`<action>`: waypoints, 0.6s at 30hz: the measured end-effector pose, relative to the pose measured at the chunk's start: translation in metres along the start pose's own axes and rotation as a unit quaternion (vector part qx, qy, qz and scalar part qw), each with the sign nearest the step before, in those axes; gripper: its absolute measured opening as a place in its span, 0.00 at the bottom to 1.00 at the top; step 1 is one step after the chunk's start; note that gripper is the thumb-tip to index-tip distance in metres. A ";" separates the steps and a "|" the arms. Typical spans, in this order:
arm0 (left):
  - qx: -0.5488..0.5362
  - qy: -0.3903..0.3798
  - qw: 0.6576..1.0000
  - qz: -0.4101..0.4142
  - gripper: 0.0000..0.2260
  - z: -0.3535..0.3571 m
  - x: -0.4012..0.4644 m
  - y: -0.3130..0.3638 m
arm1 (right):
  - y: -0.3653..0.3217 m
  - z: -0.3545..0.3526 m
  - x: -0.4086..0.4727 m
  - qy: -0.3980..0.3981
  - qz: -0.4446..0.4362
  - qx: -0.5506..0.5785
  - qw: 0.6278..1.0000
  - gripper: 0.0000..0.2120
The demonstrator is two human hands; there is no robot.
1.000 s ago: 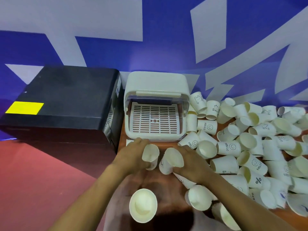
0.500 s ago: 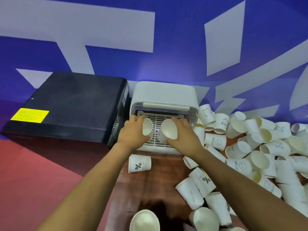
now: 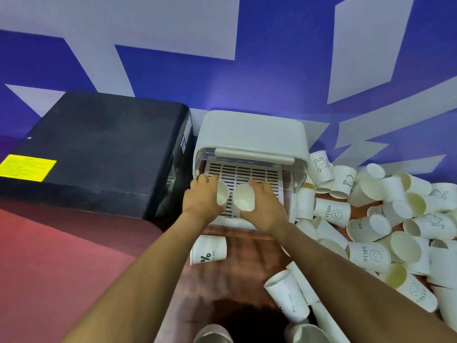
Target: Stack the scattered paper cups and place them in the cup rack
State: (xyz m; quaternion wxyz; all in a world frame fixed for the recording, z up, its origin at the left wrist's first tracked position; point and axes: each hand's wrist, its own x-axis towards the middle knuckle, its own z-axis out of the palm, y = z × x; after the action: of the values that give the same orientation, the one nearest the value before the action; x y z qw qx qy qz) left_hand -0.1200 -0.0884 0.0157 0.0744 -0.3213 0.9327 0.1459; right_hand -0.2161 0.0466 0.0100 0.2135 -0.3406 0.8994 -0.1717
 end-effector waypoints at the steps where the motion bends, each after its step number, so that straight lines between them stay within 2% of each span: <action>1: 0.007 -0.003 1.000 0.000 0.31 0.002 0.001 0.000 | 0.001 0.002 0.002 -0.006 0.002 0.000 1.000 0.40; 9: 0.029 -0.026 0.999 -0.004 0.34 0.010 0.003 -0.005 | 0.009 0.014 0.006 -0.031 0.000 0.004 1.000 0.45; 18: 0.022 -0.045 0.999 -0.003 0.36 0.007 0.000 -0.010 | 0.010 0.011 0.000 -0.040 -0.009 0.008 0.999 0.47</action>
State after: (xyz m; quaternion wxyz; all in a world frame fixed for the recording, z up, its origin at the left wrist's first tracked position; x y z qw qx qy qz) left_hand -0.1139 -0.0935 0.0068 0.1239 -0.3155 0.9303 0.1399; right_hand -0.2163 0.0516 -0.0039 0.2502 -0.3540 0.8856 -0.1667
